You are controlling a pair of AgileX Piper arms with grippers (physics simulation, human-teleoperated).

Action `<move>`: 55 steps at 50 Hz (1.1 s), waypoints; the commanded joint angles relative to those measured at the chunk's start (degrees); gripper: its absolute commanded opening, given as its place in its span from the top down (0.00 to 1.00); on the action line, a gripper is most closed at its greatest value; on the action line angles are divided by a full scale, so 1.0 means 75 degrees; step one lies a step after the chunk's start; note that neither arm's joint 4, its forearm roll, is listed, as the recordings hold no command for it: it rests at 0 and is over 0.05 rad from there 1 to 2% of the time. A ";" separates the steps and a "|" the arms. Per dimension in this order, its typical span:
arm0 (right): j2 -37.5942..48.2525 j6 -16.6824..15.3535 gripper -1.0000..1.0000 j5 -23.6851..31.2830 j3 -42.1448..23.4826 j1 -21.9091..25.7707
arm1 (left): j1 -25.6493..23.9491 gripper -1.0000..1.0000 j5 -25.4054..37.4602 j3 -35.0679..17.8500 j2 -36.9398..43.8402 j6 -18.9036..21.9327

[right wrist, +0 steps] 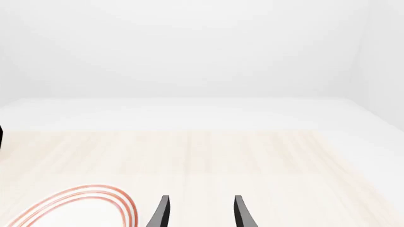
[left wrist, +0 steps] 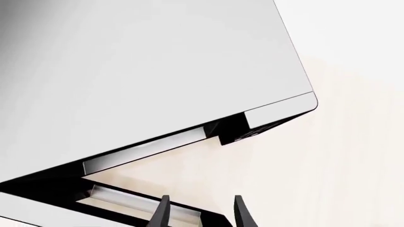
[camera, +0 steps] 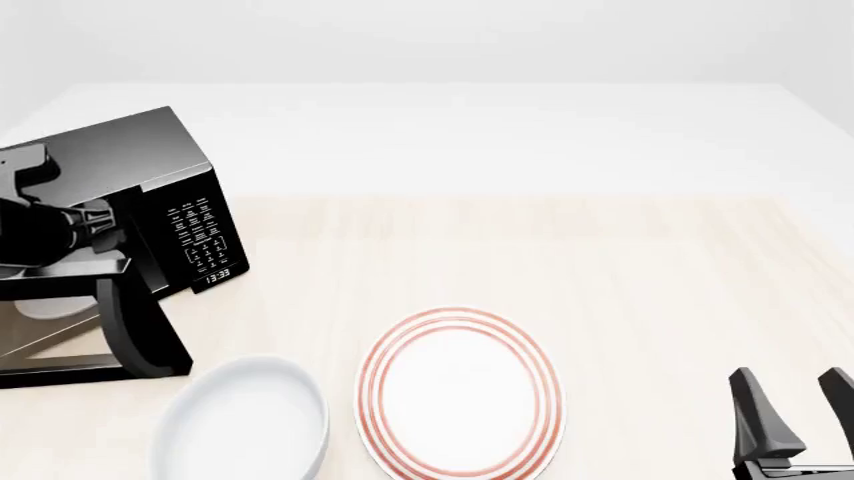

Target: Open the microwave.

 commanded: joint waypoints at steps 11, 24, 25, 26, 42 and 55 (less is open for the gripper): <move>0.0000 0.0001 0.00 -0.0001 0.0000 0.0000 | -0.0001 0.00 -0.0097 0.0255 -0.0140 -0.0049; 0.0000 0.0000 0.00 0.0000 0.0000 0.0001 | 0.0004 0.00 -0.0105 0.0319 -0.0211 -0.0055; 0.0000 0.0000 0.00 0.0000 0.0000 0.0001 | 0.0004 0.00 -0.0105 0.0319 -0.0211 -0.0055; 0.0000 0.0000 0.00 0.0000 0.0000 0.0001 | 0.0004 0.00 -0.0105 0.0319 -0.0211 -0.0055; 0.0000 -0.0005 0.00 -0.0001 0.0000 0.0001 | -0.0044 0.00 -0.0072 0.0469 -0.0412 -0.0071; 0.0001 0.0001 0.00 0.0001 0.0000 0.0000 | -0.0009 0.00 -0.0070 0.0600 -0.0575 -0.0060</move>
